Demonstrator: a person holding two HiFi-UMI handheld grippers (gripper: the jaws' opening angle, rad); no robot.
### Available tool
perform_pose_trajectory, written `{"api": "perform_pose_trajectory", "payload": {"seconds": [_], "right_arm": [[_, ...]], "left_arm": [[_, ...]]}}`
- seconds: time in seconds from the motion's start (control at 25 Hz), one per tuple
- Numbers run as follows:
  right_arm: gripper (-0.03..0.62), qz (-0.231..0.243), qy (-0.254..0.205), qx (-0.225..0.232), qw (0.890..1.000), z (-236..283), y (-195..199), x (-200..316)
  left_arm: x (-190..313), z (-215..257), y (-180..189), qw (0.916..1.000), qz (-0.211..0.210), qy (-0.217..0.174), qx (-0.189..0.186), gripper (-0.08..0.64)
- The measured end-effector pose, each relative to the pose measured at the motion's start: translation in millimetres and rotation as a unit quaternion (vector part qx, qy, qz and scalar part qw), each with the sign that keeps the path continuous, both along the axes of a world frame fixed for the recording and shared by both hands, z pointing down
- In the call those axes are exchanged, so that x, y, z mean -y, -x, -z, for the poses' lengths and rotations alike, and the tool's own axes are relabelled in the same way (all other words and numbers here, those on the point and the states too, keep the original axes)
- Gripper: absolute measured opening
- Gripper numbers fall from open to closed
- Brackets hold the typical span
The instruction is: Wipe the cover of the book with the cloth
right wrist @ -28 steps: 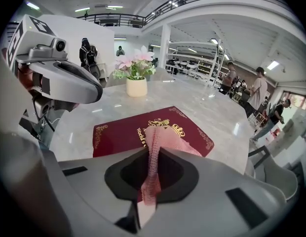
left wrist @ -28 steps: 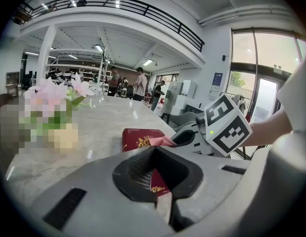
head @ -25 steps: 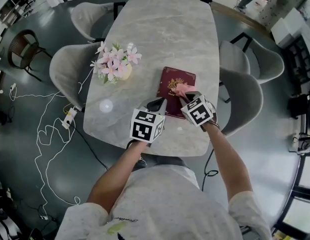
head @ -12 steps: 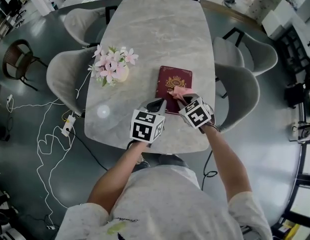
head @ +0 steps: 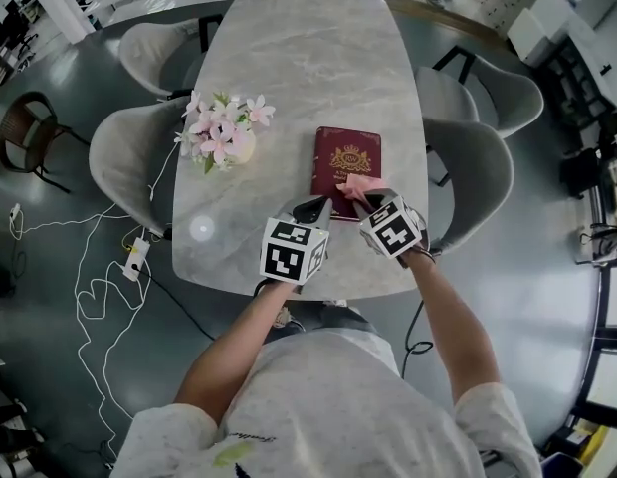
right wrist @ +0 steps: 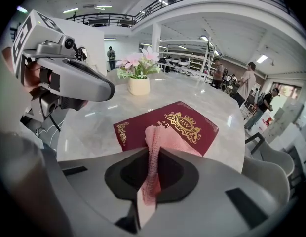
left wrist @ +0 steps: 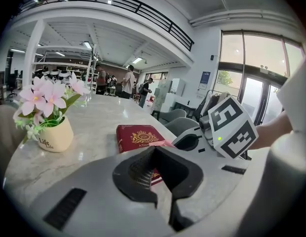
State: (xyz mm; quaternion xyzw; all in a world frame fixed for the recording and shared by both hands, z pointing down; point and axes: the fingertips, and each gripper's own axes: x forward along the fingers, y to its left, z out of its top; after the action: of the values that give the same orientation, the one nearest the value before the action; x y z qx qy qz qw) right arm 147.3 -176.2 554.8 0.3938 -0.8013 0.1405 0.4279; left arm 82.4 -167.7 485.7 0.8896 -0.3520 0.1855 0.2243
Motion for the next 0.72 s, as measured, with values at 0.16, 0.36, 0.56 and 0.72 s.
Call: {"api": "perform_pose_trajectory", "payload": {"seconds": [0.16, 0.36, 0.56, 0.72], "right_arm": [[0.018, -0.013, 0.000, -0.001, 1.000, 0, 3, -7], [0.018, -0.030, 0.001, -0.001, 1.000, 1, 7, -17], [0.018, -0.045, 0.001, -0.002, 0.999, 0, 10, -27], [0.018, -0.054, 0.000, -0.004, 0.999, 1, 12, -34]], "left_arm": [[-3, 0, 5, 1.0000, -0.009, 0.000, -0.001, 0.008], [-9, 2, 11, 0.9998, -0.021, -0.001, -0.006, 0.008], [-15, 0, 14, 0.9994, -0.035, 0.000, -0.010, 0.008], [-20, -1, 16, 0.9990, -0.043, 0.001, -0.013, 0.008]]}}
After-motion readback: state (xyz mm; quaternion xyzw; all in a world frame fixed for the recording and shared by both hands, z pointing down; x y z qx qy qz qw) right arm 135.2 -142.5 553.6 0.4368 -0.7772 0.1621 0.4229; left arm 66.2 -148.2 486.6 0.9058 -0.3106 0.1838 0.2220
